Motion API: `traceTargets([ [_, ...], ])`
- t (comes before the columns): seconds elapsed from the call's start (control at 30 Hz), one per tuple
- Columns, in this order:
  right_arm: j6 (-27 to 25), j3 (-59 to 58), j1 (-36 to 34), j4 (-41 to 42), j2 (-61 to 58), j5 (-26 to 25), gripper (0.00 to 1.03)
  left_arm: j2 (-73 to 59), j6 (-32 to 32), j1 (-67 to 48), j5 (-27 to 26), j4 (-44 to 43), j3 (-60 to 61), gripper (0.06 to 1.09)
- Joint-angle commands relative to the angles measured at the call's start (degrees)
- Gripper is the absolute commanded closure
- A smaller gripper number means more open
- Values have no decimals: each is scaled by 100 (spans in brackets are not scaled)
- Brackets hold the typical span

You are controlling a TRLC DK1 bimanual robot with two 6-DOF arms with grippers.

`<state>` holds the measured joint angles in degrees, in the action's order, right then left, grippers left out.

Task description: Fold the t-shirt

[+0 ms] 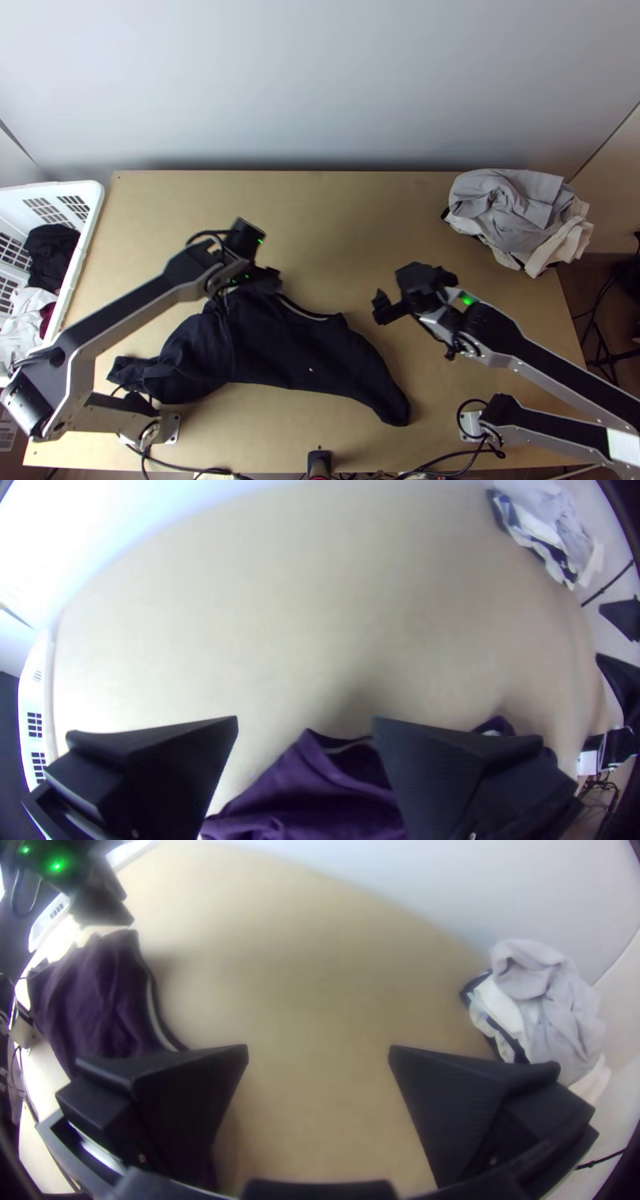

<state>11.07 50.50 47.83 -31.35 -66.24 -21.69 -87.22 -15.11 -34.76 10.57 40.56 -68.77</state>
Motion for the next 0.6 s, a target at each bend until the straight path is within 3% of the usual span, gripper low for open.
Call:
traceTargets([
  [0.0,106,188,297,147,-478,25,4,-322,466,831,-11,-144,162,11],
  [0.23,53,294,262,367,-724,16,4,-568,466,655,-28,58,101,16],
  [0.57,106,549,288,754,-1409,16,5,-691,430,198,-28,1139,-356,15],
])
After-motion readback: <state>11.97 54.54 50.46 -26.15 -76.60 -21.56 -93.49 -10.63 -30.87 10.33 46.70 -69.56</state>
